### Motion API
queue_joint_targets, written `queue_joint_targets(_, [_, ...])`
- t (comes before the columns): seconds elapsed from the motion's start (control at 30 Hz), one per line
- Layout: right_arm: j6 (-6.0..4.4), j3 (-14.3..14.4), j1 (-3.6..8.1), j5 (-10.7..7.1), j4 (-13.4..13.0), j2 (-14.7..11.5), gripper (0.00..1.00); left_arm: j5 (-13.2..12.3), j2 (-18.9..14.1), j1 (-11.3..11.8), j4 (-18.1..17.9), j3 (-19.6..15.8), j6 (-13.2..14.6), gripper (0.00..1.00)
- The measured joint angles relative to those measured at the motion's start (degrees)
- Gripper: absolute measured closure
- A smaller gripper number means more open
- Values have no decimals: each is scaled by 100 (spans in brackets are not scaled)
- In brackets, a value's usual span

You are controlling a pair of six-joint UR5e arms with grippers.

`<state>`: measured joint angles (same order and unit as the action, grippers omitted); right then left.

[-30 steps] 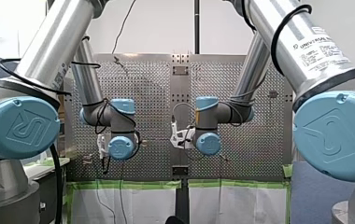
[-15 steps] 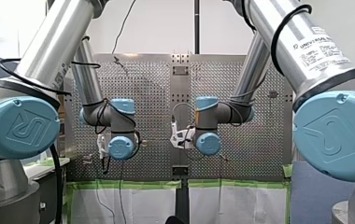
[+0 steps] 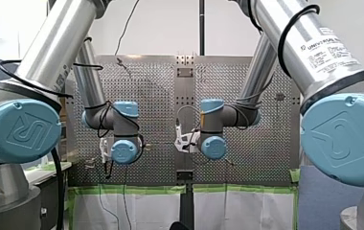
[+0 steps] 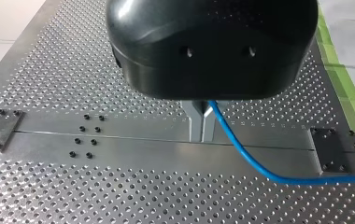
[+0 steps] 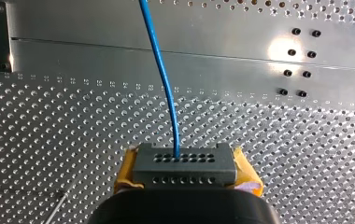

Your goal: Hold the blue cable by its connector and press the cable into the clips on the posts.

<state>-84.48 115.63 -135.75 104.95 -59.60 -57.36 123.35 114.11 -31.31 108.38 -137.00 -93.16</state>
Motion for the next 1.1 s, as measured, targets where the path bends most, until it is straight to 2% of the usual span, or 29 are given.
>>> queue_joint_targets(0.37, [3, 1, -10, 8, 8, 6, 100, 7, 0, 1, 0, 0, -6, 100])
queue_joint_targets(0.6, [33, 1, -246, 33, 170, 262, 100, 9, 0, 0, 0, 0, -9, 100])
queue_joint_targets(0.7, [35, 0, -297, 34, 186, 343, 100, 9, 0, 0, 0, 0, -9, 100])
queue_joint_targets(1.1, [35, 0, -316, 35, 193, 377, 100, 10, -1, -1, 1, -1, -8, 100])
